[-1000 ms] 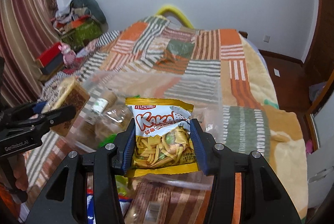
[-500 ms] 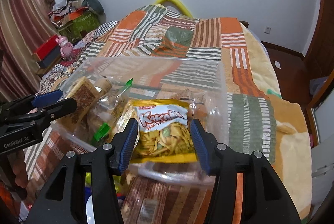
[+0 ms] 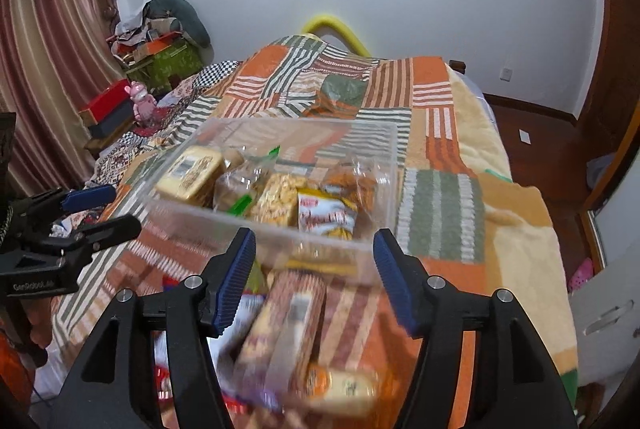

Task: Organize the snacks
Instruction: 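Place the biscuit block into the box with the left tool while the right tool drops the chip bag in, then grasp the red snack bag with the left tool while the right tool reaches for a wrapped cake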

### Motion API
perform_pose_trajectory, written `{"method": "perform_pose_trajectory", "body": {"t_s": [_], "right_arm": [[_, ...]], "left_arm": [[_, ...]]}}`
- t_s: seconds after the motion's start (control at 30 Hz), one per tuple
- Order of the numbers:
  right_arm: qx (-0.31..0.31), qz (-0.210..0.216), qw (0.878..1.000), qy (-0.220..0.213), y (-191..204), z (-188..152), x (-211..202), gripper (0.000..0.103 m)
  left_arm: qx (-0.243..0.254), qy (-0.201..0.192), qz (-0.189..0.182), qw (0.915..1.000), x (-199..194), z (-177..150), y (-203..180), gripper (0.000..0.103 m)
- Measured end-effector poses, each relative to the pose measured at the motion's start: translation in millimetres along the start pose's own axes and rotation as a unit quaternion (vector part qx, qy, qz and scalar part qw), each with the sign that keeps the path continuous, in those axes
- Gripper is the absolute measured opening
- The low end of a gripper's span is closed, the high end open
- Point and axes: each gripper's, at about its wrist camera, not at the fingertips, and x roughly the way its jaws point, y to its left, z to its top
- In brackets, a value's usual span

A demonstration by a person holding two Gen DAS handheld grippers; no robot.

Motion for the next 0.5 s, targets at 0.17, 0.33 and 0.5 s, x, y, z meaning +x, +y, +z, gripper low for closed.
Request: {"method": "perform_pose_trajectory", "body": {"t_s": [0.17, 0.33, 0.5], "right_arm": [[0.017, 0.000, 1.000, 0.013, -7.5, -26.6, -12.9, 0.064], [0.027, -0.007, 0.999, 0.025, -12.1, -53.6, -21.7, 0.076], [0.025, -0.018, 0.999, 0.037, -13.5, -70.4, -22.4, 0.085]], "left_arm": [[-0.002, 0.038, -0.018, 0.9991, -2.0, -34.7, -13.0, 0.091], [-0.009, 0.074, -0.038, 0.9965, 0.8, -66.8, -24.5, 0.092], [0.002, 0.104, -0.045, 0.9935, 11.2, -86.6, -36.5, 0.094]]}}
